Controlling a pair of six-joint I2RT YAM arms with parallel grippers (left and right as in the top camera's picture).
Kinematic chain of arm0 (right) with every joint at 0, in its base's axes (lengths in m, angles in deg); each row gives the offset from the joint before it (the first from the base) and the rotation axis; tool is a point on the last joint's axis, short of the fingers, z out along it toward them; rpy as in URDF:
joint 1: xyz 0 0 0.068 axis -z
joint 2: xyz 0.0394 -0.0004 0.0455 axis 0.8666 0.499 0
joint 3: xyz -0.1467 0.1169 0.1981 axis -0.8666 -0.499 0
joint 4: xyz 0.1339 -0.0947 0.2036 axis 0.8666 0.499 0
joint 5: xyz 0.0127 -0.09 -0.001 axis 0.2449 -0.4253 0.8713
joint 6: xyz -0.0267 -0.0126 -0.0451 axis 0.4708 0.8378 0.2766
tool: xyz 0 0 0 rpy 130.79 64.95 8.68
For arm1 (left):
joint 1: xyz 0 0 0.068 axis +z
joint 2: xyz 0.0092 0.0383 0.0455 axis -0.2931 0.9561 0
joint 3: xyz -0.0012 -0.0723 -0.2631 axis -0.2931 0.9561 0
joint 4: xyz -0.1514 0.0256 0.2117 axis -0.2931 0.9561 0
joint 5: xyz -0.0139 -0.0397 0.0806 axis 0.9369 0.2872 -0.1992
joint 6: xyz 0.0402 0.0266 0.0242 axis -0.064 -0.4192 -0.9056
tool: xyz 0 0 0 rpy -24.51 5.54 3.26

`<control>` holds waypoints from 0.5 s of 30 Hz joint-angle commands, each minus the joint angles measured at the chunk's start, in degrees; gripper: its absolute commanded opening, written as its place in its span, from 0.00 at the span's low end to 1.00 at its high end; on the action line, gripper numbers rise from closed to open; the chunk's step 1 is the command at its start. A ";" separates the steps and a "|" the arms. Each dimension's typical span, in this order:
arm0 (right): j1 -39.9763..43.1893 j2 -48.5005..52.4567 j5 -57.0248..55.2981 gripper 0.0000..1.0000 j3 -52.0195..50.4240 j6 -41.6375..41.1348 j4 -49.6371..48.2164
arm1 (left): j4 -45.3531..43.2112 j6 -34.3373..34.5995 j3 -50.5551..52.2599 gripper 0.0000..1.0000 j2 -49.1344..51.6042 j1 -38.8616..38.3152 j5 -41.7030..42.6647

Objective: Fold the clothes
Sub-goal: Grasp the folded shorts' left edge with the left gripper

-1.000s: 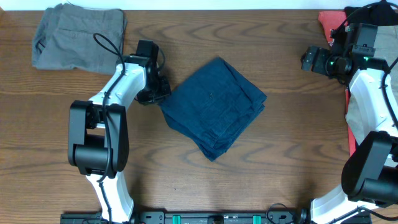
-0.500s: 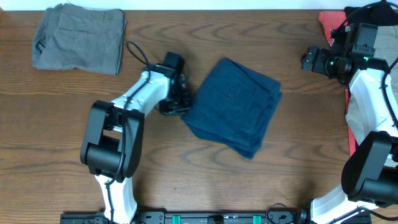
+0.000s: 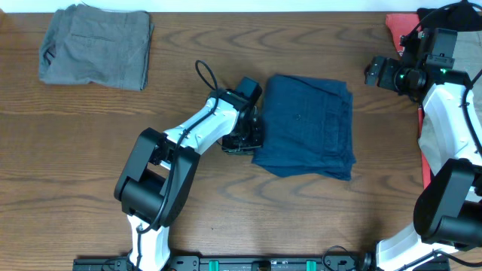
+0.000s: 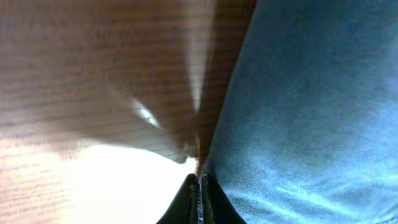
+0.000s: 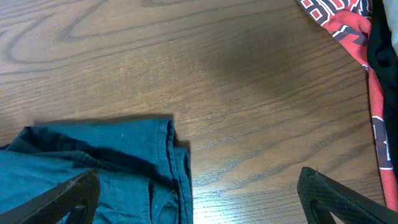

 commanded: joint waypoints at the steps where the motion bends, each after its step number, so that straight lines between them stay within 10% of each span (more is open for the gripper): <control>1: 0.37 -1.33 -0.09 0.99 0.85 -0.48 0.04 | -0.52 0.85 0.52 0.06 -4.22 1.51 -3.08; 5: 0.37 -1.33 -0.09 0.99 0.85 -0.46 0.04 | -1.25 0.81 0.52 0.08 -7.37 3.69 -6.62; 8: 0.39 -1.33 -0.09 0.99 0.85 -0.48 0.04 | -2.93 0.57 0.52 0.53 -7.72 5.29 -6.75; 15: 0.37 -1.33 -0.09 0.99 0.85 -0.48 0.04 | -7.80 -1.53 0.55 0.85 -5.86 6.25 -5.44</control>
